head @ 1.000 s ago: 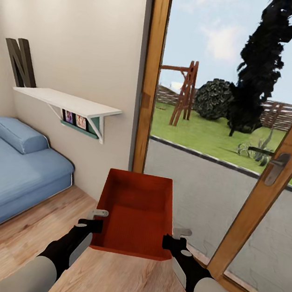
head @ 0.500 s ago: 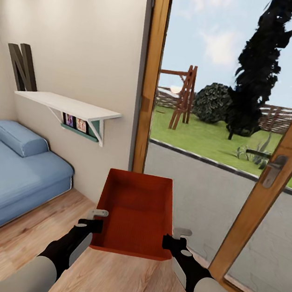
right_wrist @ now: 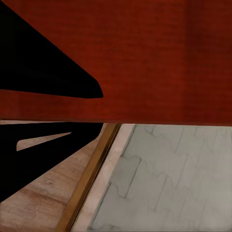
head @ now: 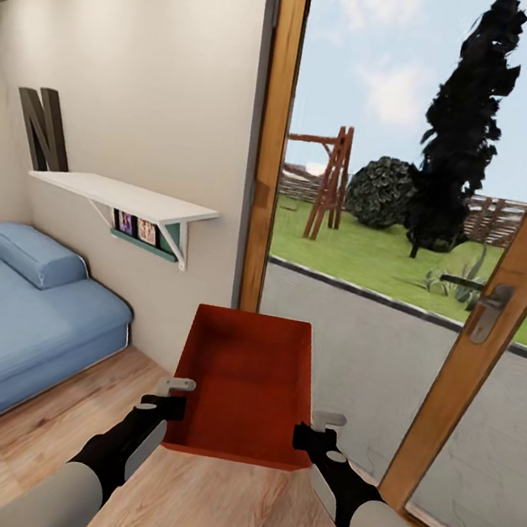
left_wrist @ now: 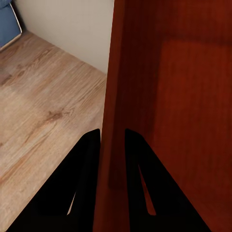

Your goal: Move the two storage containers from the living room to the garage. In the garage, place one container on the floor and stack the other container on top of it (either order is fine).

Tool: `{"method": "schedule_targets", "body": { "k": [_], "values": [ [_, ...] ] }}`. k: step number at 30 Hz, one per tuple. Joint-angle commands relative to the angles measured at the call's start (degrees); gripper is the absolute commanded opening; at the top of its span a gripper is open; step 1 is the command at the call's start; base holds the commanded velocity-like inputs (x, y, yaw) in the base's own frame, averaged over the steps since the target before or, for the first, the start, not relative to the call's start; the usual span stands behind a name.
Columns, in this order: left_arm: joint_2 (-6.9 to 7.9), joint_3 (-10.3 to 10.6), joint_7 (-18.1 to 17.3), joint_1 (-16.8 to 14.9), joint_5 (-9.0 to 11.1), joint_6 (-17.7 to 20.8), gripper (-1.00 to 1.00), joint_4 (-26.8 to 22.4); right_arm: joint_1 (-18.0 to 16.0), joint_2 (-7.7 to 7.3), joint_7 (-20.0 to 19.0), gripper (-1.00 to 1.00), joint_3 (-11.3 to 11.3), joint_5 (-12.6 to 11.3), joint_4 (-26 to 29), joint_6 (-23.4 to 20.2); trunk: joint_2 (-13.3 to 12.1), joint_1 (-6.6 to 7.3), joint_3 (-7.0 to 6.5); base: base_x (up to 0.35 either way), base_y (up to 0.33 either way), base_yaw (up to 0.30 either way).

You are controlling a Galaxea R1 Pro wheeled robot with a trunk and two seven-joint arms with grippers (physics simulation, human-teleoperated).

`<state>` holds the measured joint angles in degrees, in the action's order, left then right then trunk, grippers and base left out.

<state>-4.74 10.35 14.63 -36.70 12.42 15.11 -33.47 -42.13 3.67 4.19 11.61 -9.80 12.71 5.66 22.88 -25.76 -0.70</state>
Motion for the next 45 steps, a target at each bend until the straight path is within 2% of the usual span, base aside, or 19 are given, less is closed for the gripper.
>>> {"method": "schedule_targets", "body": {
  "k": [1, 32, 43, 44, 45],
  "values": [
    [0.00, -0.6, 1.0, 0.0, 0.2, 0.5, -1.00, -1.9, 0.0, 0.02, 4.8, -1.00, -0.4, -0.6, -0.1, 0.3, 0.0, -0.02, -0.06, 0.000, 0.000, 0.000],
    [0.00, -0.6, 1.0, 0.0, 0.2, 0.5, -1.00, -1.9, 0.0, 0.02, 4.7, -1.00, -0.3, -0.7, -0.1, 0.2, 0.0, -0.02, -2.86, 0.000, 0.000, 0.000],
    [0.00, -0.6, 1.0, 0.0, 0.2, 0.5, -1.00, -1.9, 0.0, 0.03, 4.9, -1.00, -0.3, -0.6, -0.2, 0.3, 0.0, -0.02, -3.04, 0.000, 0.000, 0.000],
    [0.17, 0.1, 0.8, 0.0, 0.8, 0.2, -1.00, -0.2, 0.0, 0.02, 0.0, -1.00, 0.2, -0.9, -0.3, 0.4, 0.0, -0.02, -3.04, 0.000, 0.000, 0.000],
    [0.17, 0.6, 0.8, 0.0, 1.1, 0.2, -1.00, -0.2, 0.0, 0.02, -0.2, -1.00, 0.1, -0.9, -0.3, 0.3, 0.0, -0.02, -3.04, 0.000, 0.000, 0.000]
  ]
}}
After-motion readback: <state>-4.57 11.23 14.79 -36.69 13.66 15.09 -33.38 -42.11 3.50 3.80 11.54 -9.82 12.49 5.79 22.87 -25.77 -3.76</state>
